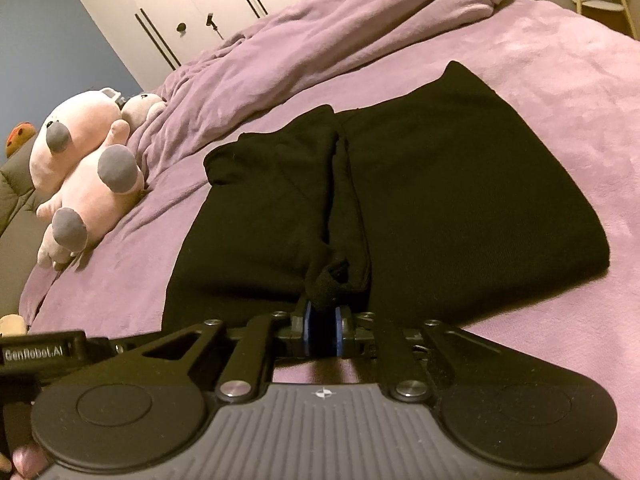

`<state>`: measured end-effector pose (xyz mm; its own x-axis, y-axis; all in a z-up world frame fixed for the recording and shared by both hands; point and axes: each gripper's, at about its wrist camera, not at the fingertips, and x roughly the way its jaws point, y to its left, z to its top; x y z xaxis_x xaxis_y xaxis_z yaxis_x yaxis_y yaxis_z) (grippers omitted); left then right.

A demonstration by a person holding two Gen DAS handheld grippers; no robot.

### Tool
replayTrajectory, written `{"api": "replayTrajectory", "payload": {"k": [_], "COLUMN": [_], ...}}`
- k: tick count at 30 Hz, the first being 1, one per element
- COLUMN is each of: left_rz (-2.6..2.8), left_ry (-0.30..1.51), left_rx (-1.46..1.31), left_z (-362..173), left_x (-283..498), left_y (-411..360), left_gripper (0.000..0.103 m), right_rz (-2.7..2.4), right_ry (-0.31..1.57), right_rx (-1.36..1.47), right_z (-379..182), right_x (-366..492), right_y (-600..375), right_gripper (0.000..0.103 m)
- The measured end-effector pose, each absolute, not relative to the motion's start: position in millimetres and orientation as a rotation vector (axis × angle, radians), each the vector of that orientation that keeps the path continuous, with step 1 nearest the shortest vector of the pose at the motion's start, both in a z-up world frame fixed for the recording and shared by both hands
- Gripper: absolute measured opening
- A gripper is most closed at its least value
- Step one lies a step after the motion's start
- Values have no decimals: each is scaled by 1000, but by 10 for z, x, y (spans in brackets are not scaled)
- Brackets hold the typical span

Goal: Fold small clothes

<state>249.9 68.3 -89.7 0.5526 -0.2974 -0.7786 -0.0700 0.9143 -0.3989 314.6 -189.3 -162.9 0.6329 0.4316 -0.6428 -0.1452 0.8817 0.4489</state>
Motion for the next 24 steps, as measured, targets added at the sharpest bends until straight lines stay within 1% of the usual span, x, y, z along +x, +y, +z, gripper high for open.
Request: {"api": "replayTrajectory", "payload": {"k": [1, 4, 8, 9, 14, 17, 20, 24], "left_rz": [-141, -145, -170, -176, -167, -159, -139, -133], "left_ry": [982, 981, 985, 990, 1020, 1000, 987, 980], "left_rx": [-400, -368, -369, -368, -354, -369, -383, -412], "left_z": [-888, -874, -906, -926, -1059, -1077, -1091, -1105], "left_x": [2488, 2475, 2463, 2469, 2508, 2519, 2553, 2580], "left_y": [664, 611, 568, 556, 524, 540, 566, 615], "left_gripper": [50, 52, 57, 57, 57, 57, 57, 56], "right_rz": [335, 324, 301, 297, 310, 338, 378, 398], "right_ry": [830, 832, 821, 817, 816, 815, 827, 847], "right_rx": [381, 381, 383, 384, 424, 414, 382, 339], "right_z": [-1619, -1572, -1503, -1492, -1464, -1442, -1428, -1476], "right_x": [3139, 3103, 3076, 3074, 3148, 3264, 3483, 3863], "right_y": [-1910, -1948, -2022, -2041, -2136, -2116, -2034, -1895], "right_gripper": [11, 18, 31, 34, 39, 46, 56, 57]}}
